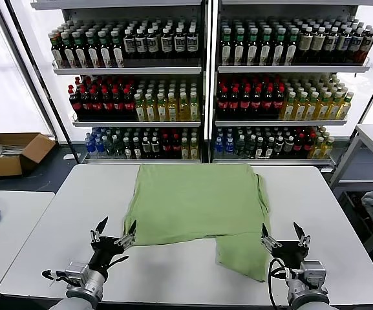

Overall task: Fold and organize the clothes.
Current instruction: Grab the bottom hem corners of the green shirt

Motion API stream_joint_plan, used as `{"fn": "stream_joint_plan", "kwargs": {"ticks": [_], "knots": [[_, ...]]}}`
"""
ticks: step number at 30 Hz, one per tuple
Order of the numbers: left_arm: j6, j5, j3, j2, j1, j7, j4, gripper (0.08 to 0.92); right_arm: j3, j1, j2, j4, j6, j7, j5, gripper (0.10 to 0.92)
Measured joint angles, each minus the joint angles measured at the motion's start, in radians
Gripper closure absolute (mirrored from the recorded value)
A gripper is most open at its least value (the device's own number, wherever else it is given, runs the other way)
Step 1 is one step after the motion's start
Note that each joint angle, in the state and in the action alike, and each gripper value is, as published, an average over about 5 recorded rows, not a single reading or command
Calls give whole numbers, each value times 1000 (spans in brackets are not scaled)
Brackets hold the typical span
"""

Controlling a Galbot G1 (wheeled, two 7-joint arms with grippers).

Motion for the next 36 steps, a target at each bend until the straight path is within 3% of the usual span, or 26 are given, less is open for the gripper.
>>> {"fn": "stream_joint_plan", "kwargs": {"ticks": [12, 36], "knots": [[80, -27, 14, 30, -9, -2, 19, 177, -34, -37, 11, -4, -31, 43, 40, 203], [123, -38, 37, 65, -33, -14, 93, 177, -159, -33, 83, -71, -53, 102, -38, 203]]}}
